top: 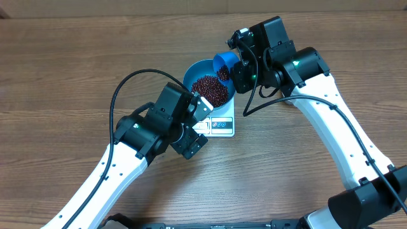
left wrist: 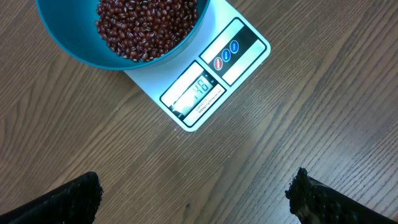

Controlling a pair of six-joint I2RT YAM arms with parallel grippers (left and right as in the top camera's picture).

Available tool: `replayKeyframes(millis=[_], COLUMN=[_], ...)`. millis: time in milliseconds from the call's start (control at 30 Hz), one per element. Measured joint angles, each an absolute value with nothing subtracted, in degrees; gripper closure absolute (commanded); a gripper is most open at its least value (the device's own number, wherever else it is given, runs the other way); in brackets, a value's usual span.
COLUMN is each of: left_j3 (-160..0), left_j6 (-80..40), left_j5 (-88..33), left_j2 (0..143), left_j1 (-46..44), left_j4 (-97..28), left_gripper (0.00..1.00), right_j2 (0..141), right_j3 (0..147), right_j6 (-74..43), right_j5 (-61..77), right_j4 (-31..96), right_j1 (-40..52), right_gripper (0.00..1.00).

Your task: Scoop item into bowl and weigh 150g on scale

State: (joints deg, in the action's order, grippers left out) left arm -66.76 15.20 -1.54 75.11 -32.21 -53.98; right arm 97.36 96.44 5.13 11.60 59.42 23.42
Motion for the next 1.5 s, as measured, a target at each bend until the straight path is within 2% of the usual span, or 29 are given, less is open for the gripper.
replayKeyframes(millis=[1500], left_j3=[-66.76], left_j6=[15.2], left_j5=[-1.54], left_j2=[75.11], left_j1=[-32.21], left_j4=[-53.98], left_gripper=[0.0], right_j2=[97.67], right_j3=[96.44], right_j6=[8.23], right_j5=[13.56], right_j4=[60.58], right_j1=[23.42], right_gripper=[0.96])
